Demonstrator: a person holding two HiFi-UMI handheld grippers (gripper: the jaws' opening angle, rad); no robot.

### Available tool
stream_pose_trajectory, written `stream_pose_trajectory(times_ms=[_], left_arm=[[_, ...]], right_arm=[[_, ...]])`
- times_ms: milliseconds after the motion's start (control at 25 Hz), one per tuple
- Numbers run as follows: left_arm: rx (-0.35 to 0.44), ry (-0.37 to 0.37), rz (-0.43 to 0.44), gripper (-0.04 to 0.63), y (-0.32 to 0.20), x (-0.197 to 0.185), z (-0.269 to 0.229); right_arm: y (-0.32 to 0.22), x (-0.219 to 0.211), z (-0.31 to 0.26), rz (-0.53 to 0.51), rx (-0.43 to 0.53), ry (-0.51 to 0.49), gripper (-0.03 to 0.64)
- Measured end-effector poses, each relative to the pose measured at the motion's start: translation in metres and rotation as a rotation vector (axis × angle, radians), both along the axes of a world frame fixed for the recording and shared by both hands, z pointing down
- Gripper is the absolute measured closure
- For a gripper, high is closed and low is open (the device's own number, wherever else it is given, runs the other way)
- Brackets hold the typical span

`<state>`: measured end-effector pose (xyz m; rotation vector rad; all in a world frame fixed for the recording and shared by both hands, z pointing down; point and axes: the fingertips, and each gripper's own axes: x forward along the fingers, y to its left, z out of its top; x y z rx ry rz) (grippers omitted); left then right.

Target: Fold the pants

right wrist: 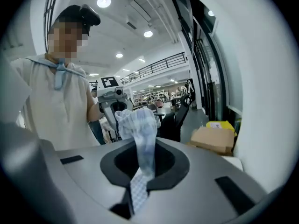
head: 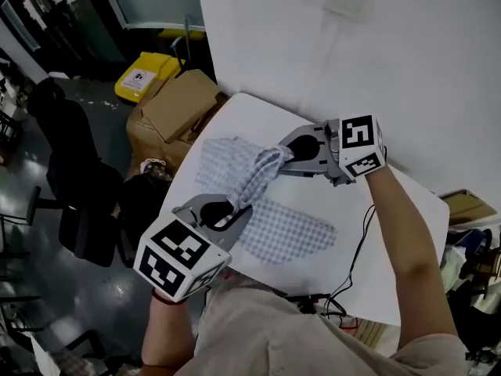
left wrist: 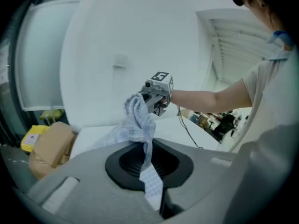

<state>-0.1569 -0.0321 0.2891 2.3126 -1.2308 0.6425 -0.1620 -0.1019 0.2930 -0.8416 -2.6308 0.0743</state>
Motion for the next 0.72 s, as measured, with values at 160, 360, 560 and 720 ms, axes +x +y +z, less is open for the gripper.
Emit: stream_pose_trajectory(times_ms=[160, 360, 560, 720], left_arm=[[-0.07, 0.041, 0.228, 0.566, 0.012, 0.138, 0.025], [-0.114, 0.076, 0.402, 0.568, 0.025, 0.287, 0.052], [-0.178, 0.108, 0.478, 0.566, 0.039, 0.401, 0.082], [-0.234, 0.126, 0.557, 0.566, 0.055, 0.482, 0.107]], right_arm=[[0.01, 0.133, 0.028, 0.165, -0.08, 0.035, 0.584], [0.019, 0.281, 0.057, 0.346, -0.107, 0.101, 0.583], [0.031, 0.406, 0.093, 0.462, -0.093, 0.226, 0.583], [0.046, 0.484, 0.122, 0.514, -0.072, 0.327, 0.583]])
